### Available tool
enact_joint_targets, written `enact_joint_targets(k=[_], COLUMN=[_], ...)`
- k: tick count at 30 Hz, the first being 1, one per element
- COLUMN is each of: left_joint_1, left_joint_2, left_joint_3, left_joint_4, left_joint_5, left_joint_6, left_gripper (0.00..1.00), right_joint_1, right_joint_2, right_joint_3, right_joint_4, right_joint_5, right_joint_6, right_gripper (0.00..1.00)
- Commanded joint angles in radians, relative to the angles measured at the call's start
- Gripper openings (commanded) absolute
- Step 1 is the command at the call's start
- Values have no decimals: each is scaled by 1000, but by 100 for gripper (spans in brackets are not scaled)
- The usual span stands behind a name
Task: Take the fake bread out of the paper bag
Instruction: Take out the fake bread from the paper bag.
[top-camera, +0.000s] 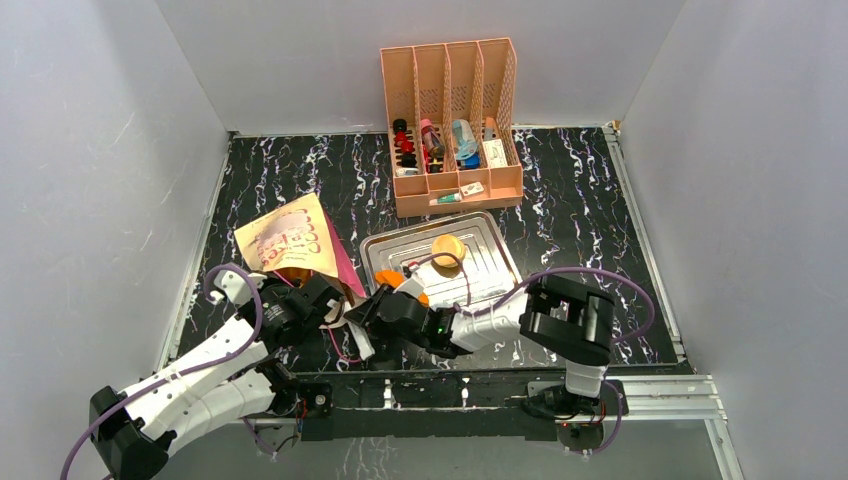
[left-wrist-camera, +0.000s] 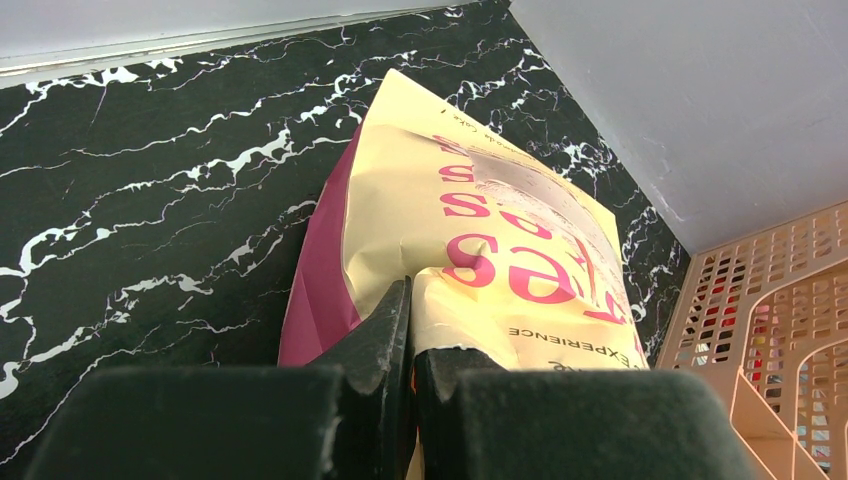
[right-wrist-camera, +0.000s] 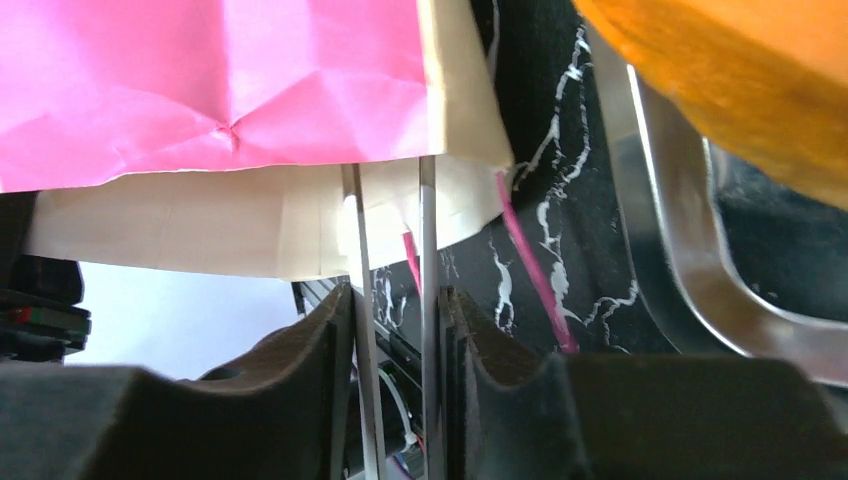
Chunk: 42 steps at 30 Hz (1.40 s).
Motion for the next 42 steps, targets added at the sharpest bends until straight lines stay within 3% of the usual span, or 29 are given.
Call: enact_joint_targets(k=[1, 3, 6, 18, 26, 30, 42], left_joint_1=[-4, -4, -4, -3, -4, -1, 12], left_joint_2=[-7, -2, 8, 69, 117, 134, 149], left_joint_3=[23, 25, 24, 40, 106, 123, 128], left_joint_4=[-7, -5, -1, -35, -120, -139, -194], left_joint_5=[-13, -15, -14, -24, -62, -88, -112], left_joint_6=[-3, -3, -7, -72, -128, -127, -173], left_gripper=[0, 0, 0, 1, 2, 3, 3], right_joint_1=[-14, -13, -12, 2, 2, 2, 6], right_joint_2=[-12, -32, -64, -361, -559, -687, -1053], right_joint_3=[10, 2, -15, -152, -214, -198, -208], right_joint_4=[108, 113, 106, 29, -149, -324, -722], right_joint_5=[-10, -16, -25, -54, -185, -219, -153], right_joint_6=[-23, -42, -66, -195, -364, -479, -557], right_gripper=[13, 4, 0, 0, 0, 0, 0])
